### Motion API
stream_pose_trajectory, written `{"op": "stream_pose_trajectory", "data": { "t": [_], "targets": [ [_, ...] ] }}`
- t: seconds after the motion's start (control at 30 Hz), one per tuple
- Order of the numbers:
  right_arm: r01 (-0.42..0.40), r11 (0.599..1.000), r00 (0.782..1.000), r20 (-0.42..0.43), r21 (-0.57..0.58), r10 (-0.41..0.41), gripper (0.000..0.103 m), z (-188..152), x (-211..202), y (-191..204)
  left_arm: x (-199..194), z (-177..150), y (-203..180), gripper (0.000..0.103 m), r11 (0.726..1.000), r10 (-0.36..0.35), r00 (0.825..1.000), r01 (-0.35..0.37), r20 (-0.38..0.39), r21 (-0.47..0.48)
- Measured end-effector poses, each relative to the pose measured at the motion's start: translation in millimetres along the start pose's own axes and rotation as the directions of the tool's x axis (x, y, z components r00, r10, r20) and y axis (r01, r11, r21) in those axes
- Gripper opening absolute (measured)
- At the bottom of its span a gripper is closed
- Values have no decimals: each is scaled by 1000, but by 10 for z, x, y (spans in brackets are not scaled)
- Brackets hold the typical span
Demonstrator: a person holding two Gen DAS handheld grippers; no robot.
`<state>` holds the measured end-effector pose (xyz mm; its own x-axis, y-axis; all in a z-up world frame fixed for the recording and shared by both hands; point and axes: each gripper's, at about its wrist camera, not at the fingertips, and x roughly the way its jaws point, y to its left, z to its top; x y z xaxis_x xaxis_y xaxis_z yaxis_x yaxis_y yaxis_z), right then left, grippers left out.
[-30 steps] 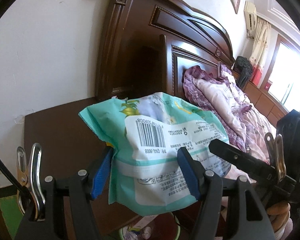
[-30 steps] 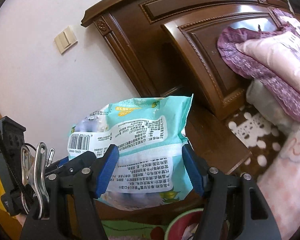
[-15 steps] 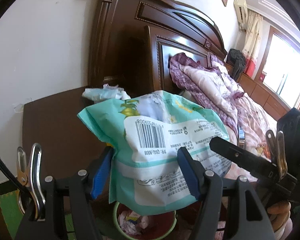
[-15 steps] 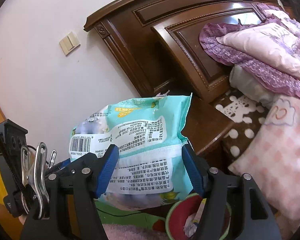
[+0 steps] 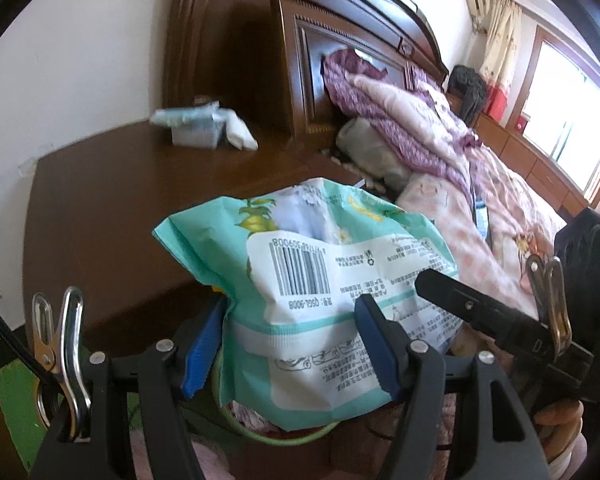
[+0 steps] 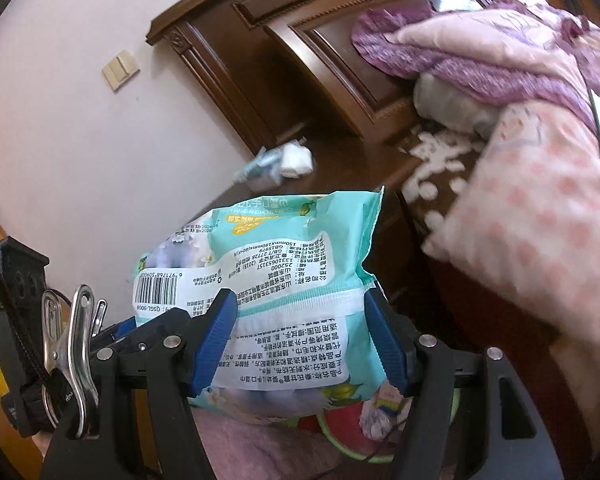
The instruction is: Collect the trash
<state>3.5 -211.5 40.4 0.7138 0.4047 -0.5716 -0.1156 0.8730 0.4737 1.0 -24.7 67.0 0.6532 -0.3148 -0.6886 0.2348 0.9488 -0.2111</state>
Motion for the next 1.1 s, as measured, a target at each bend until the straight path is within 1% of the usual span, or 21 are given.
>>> {"op": "stream_pose_trajectory", "data": {
  "t": [0.2, 0.23, 0.47, 0.63, 1.0, 1.1],
  "targets": [
    [19, 999, 1000, -17, 41, -18, 68, -265, 2, -202, 124, -263, -82, 69, 1000, 5, 1000, -4, -24, 30],
    [32, 999, 999, -25, 40, -31, 68, -302, 15, -228, 144, -313, -93, 69, 999, 11, 1000, -10, -28, 37],
    [54, 993, 995, -86, 103, -45, 68, -605, 193, -476, 362, -597, -141, 69, 997, 44, 997, -39, -70, 69],
    [76, 988, 991, -121, 131, -61, 68, -774, 314, -616, 532, -777, -138, 69, 995, 56, 993, -48, -103, 83],
    [123, 978, 978, -189, 166, -91, 68, -973, 568, -858, 873, -1002, -57, 69, 996, 53, 987, -42, -150, 78],
    [142, 979, 974, -196, 145, -113, 68, -994, 628, -855, 974, -1042, -5, 69, 997, 51, 983, -41, -176, 58]
  ]
}}
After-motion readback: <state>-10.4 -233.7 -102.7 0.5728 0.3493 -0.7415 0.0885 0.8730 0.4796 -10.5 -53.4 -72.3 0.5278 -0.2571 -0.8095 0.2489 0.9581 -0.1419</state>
